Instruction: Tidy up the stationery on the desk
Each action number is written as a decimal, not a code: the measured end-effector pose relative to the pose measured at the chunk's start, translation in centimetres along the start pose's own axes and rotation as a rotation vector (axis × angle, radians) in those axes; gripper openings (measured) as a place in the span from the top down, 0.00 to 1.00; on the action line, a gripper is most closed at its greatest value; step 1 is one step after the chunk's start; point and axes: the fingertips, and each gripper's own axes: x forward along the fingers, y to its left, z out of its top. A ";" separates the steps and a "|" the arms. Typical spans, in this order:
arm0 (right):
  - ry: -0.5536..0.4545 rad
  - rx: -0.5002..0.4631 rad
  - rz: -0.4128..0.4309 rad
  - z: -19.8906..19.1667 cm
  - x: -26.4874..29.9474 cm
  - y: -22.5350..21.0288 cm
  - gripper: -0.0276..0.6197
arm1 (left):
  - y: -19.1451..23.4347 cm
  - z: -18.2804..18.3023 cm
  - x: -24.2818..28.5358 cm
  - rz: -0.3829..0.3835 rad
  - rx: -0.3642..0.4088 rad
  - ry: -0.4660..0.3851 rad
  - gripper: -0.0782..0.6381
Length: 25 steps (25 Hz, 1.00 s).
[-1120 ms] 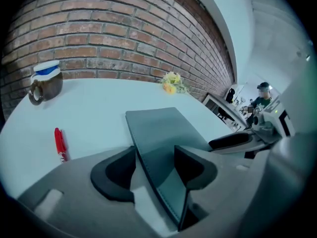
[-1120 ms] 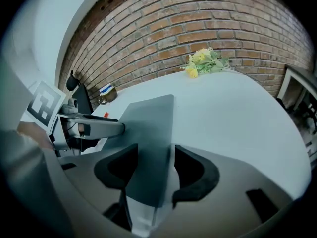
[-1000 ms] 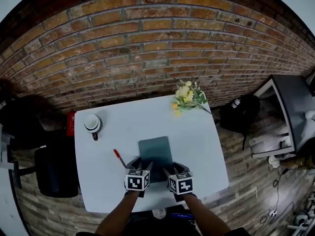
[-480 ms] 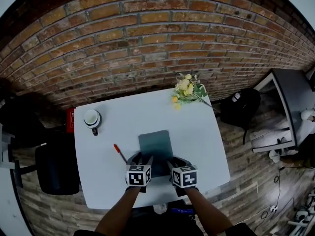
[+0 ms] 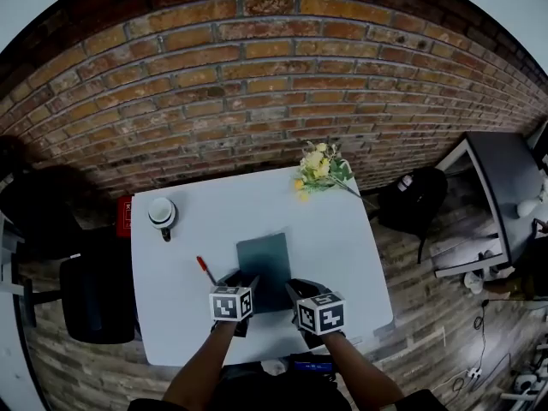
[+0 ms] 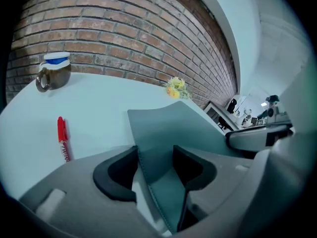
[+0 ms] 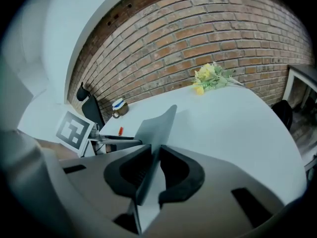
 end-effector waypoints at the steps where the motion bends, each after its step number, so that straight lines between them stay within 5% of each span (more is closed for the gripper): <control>1: -0.003 -0.011 0.008 0.2 -0.2 0.4 0.86 | 0.0 0.0 -0.1 -0.007 -0.011 0.002 0.57; 10: -0.047 -0.121 0.062 2.4 -1.9 4.4 0.86 | 0.7 0.7 -2.3 -0.049 -0.103 -0.064 0.57; 16: -0.064 -0.204 0.085 3.3 -2.2 7.1 0.85 | 1.1 0.9 -3.2 -0.035 -0.047 -0.045 0.62; 25: -0.095 -0.262 0.167 4.1 -1.8 11.2 0.84 | 0.4 4.4 -7.5 -0.181 -0.185 -0.138 0.63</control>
